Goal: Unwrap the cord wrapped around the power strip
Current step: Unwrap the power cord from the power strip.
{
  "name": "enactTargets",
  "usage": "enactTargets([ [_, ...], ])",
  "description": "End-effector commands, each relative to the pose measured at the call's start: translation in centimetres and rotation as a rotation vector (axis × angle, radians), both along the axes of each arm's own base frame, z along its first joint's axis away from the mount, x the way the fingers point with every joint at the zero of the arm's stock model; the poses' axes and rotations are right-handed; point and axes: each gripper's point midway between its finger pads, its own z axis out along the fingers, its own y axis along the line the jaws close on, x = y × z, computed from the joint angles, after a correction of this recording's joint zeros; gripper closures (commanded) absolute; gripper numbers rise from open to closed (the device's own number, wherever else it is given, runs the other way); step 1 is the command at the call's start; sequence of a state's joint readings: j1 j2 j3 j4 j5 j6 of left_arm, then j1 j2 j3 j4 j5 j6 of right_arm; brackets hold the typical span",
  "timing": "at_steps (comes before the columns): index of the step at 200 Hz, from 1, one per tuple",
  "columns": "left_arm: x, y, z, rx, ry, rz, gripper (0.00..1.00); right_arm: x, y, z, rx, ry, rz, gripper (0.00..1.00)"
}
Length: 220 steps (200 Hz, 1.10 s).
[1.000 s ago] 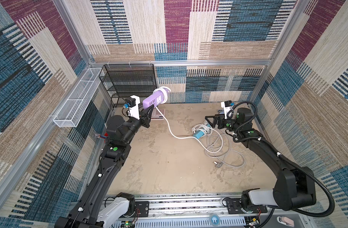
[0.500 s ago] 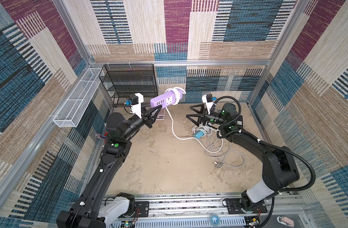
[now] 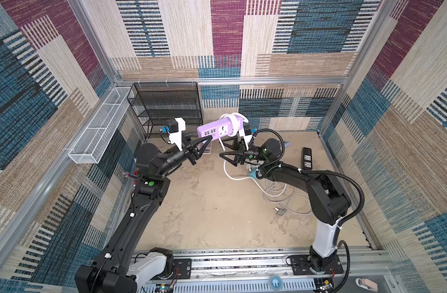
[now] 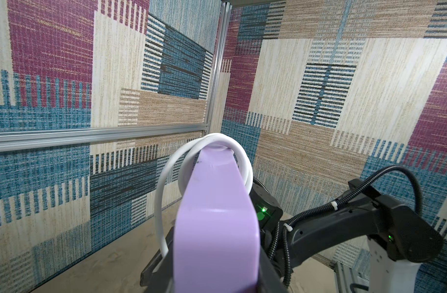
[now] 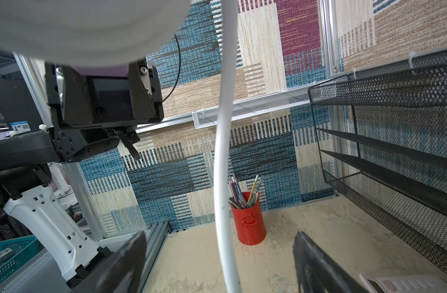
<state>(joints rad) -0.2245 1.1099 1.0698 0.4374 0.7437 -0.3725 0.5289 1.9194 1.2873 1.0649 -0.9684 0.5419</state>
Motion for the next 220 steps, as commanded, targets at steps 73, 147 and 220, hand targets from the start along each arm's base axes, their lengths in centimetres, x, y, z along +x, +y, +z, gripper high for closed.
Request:
enactTargets([
  [73, -0.9, -0.2, 1.7, -0.025, -0.065, -0.044, 1.00, 1.3, -0.4, 1.4, 0.036, -0.015, -0.044, 1.00],
  [147, -0.4, -0.4, 1.3, -0.037, -0.040, -0.064, 1.00, 8.9, -4.5, 8.6, 0.018, -0.170, -0.200, 1.00],
  [220, 1.5, 1.6, 0.3, 0.015, -0.016, 0.145, 1.00, 6.2, -10.3, 13.8, -0.072, -0.345, -0.440, 1.00],
])
